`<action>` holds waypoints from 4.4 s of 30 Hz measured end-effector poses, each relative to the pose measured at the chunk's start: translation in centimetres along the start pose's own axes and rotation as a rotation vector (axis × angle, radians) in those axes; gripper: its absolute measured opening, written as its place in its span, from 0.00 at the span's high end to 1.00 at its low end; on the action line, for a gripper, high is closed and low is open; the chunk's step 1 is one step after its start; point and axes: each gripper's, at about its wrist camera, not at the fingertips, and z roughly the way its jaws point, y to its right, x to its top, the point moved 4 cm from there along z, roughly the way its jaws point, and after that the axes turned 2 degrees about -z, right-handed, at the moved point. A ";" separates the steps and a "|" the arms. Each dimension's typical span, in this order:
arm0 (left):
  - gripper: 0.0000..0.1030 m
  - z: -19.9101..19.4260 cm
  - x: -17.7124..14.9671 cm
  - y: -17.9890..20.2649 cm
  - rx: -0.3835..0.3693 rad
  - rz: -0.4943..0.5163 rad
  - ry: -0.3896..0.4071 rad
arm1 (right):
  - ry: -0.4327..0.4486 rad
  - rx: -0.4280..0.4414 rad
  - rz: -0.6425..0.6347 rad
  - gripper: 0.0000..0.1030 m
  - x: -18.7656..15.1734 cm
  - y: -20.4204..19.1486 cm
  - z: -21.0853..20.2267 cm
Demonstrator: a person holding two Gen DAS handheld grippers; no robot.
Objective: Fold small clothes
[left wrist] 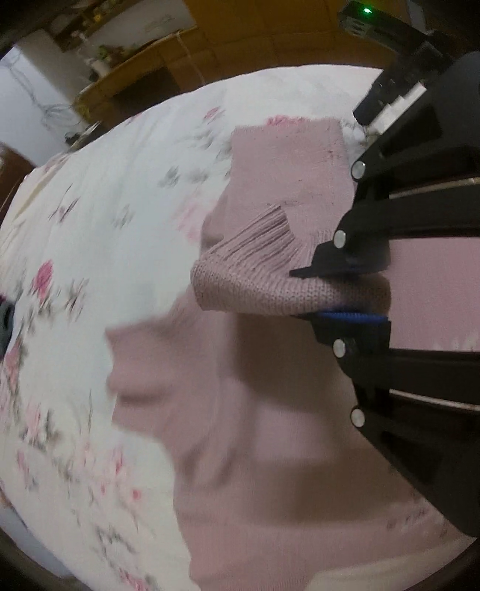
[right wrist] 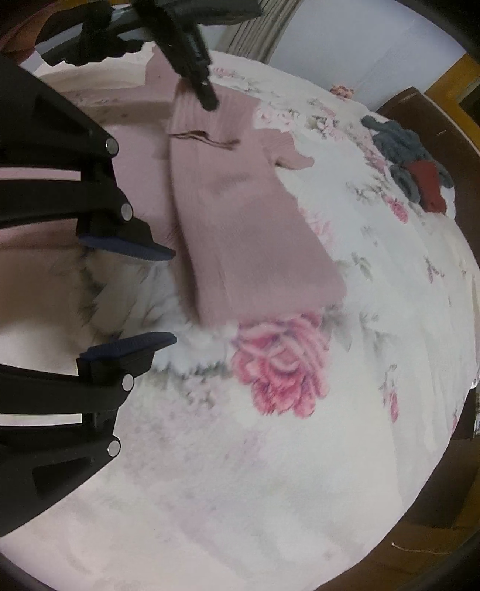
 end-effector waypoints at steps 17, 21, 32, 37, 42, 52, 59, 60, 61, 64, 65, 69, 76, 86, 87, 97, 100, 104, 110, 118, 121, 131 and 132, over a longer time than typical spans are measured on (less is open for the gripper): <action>0.82 3.0 -0.5 -10.6 0.129 -0.084 -0.095 | -0.143 0.031 -0.122 0.60 2.4 -6.1 9.8; 0.72 3.0 -1.0 -12.3 0.177 -0.090 -0.099 | -0.138 0.026 -0.154 0.55 2.3 -6.4 10.1; 0.27 1.4 -2.8 -4.9 0.172 0.172 -0.038 | -0.092 0.070 -0.126 0.52 1.6 -8.3 7.1; 0.29 6.1 -3.7 -4.7 0.247 0.175 -0.135 | -0.110 0.065 -0.135 0.51 1.3 -9.1 8.0; 0.53 6.5 -3.4 -5.7 0.256 0.140 -0.125 | -0.122 0.060 -0.140 0.51 0.9 -9.0 8.7; 0.95 -0.2 -1.9 -11.6 0.129 0.003 -0.048 | -0.127 0.065 -0.144 0.51 0.8 -8.8 9.1; 0.90 -2.4 0.0 -19.2 0.282 -0.095 -0.038 | -0.127 0.050 -0.149 0.49 0.8 -9.1 9.3; 0.89 -2.7 0.1 -19.9 0.293 -0.120 -0.033 | -0.124 0.047 -0.147 0.49 0.8 -9.4 9.2; 0.88 -3.3 0.1 -20.7 0.301 -0.150 -0.021 | -0.118 0.047 -0.144 0.49 0.9 -9.5 9.0; 0.74 -4.5 0.0 -20.6 0.283 -0.161 0.012 | -0.098 0.083 -0.142 0.49 1.2 -10.4 8.3; 0.68 -4.5 0.0 -19.8 0.269 -0.145 0.019 | -0.097 0.100 -0.144 0.49 1.3 -11.0 8.2; 0.65 -2.3 -0.2 -16.6 0.224 -0.064 0.008 | -0.108 0.112 -0.181 0.49 1.4 -13.3 9.1; 0.64 4.4 -1.5 -16.8 0.224 -0.023 -0.124 | -0.168 0.063 -0.178 0.49 0.5 -13.3 13.0; 0.48 -0.4 -1.0 -19.1 0.137 -0.101 -0.048 | -0.169 0.065 -0.211 0.37 0.7 -16.3 10.6; 0.42 -2.1 -1.2 -20.1 0.145 -0.115 -0.009 | -0.158 0.085 -0.210 0.37 0.7 -16.9 9.8; 0.25 -10.7 -2.6 -40.4 0.292 -0.416 0.076 | -0.182 0.148 -0.225 0.36 -1.6 -22.7 9.1; 0.25 -12.0 -2.0 -45.9 0.313 -0.491 0.124 | -0.196 0.158 -0.218 0.37 -1.8 -24.5 10.4; 0.25 -11.8 -1.3 -50.2 0.301 -0.570 0.145 | -0.217 0.156 -0.231 0.37 -2.4 -26.2 11.8; 0.25 -11.1 0.8 -54.3 0.194 -0.687 0.212 | -0.226 0.122 -0.251 0.37 -2.1 -27.8 13.3; 0.39 -10.8 3.0 -56.6 0.125 -0.783 0.290 | -0.235 0.103 -0.230 0.36 -1.7 -27.3 14.5; 0.77 -10.8 3.5 -56.8 0.080 -0.806 0.306 | -0.241 0.094 -0.242 0.37 -1.6 -27.2 14.7; 0.90 -15.1 4.6 -49.9 0.037 -0.685 0.427 | -0.229 0.087 -0.232 0.37 -1.2 -26.2 14.5; 0.90 -15.3 4.6 -48.9 0.034 -0.666 0.429 | -0.228 0.087 -0.229 0.37 -1.2 -26.0 14.4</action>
